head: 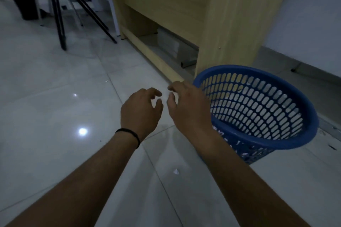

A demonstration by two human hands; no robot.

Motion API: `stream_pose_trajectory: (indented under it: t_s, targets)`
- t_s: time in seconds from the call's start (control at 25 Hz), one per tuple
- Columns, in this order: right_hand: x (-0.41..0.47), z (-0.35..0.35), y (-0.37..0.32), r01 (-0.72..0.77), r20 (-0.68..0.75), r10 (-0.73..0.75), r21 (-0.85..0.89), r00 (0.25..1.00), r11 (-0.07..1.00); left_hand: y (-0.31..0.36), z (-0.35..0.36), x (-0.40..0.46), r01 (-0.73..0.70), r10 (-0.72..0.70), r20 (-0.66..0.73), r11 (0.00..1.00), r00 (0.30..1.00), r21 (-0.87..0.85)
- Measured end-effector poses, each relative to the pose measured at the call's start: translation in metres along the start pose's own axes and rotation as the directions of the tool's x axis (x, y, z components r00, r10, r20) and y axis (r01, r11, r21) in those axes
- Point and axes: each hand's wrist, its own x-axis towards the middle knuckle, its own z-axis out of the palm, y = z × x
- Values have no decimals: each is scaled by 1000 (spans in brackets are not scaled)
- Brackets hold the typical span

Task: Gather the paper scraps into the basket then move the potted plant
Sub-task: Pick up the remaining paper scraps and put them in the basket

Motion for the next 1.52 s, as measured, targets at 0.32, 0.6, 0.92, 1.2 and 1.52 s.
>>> stream_pose_trajectory:
  t_s: [0.32,0.6,0.92,1.2,1.52]
  targets:
    - [-108,108,69,-361,703,412,-232,580,903,-62,52,-98,105,-202,413,964,888,245]
    - [-165,134,69,-172,757,345,-301,555,938,-63,87,-144,157,-265,503,956,823,248]
    - [-155,124,69,-199,735,308,-236,604,951,-65,79,-141,156,-241,473,965,847,211]
    - [-43,61,3,-246,227,206,165,952,955,-32,26,-55,153,-143,121,985,982,-80]
    - [26,-38,39,-298,-113,300,32,947,954,39,2,26,-144,143,-20,978,990,-153]
